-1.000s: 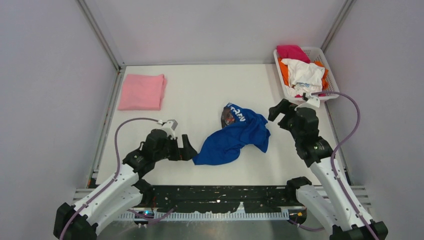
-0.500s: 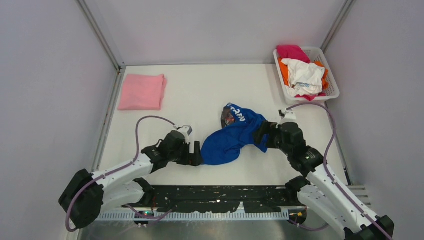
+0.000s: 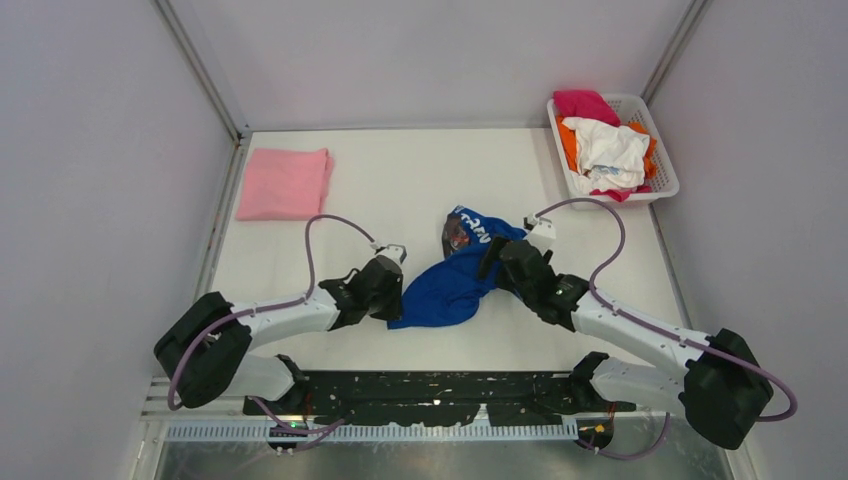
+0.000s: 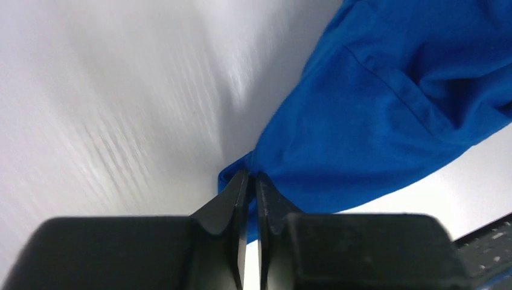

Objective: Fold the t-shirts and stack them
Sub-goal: Flatten out the tshirt

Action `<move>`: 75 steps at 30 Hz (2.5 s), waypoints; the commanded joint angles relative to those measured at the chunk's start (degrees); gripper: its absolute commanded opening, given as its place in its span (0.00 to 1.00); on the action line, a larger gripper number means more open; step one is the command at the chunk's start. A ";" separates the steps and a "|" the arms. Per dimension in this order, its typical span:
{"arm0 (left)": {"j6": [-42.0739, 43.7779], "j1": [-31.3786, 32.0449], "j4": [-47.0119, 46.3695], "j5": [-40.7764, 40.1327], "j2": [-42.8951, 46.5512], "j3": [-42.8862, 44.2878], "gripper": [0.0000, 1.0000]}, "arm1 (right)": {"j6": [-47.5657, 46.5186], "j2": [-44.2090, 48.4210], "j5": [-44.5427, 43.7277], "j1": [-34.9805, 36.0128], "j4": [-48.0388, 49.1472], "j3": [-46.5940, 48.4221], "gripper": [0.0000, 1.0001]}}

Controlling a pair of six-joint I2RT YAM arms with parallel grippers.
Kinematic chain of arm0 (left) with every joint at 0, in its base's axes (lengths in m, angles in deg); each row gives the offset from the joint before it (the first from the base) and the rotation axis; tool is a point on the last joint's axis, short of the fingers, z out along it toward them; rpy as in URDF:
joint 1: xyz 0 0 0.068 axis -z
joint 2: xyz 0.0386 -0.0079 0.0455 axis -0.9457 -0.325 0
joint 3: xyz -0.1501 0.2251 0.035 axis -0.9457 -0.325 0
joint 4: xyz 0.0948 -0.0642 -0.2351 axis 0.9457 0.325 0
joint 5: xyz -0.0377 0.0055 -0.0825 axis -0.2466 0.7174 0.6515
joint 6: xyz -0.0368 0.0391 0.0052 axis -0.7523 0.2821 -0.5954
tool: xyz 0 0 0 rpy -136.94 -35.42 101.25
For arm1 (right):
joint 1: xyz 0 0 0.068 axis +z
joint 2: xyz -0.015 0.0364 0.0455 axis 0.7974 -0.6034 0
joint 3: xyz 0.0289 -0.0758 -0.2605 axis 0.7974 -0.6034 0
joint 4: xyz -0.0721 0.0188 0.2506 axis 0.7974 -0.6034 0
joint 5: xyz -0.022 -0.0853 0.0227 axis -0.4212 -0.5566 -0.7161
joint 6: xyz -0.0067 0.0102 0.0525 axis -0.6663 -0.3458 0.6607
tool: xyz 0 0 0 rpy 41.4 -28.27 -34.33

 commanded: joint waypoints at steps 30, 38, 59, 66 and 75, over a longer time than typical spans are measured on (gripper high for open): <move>-1.13 0.29 2.71 -14.00 11.78 -0.91 0.00 | 2.46 -10.53 -19.13 0.12 2.10 5.78 0.06; 2.67 -4.68 10.62 -25.51 18.01 10.09 0.00 | -17.00 11.10 -21.38 -6.99 1.47 3.71 0.05; 29.37 -9.64 8.60 -23.20 39.40 45.58 0.00 | -39.00 28.05 7.02 -16.68 -2.05 43.24 0.05; 28.90 -9.59 11.98 -9.50 47.36 51.31 0.00 | -35.60 30.52 21.16 -16.64 -7.74 55.51 0.05; 26.78 -9.63 14.76 -2.62 47.81 54.48 0.00 | -34.46 26.24 22.11 -16.64 -11.32 63.60 0.05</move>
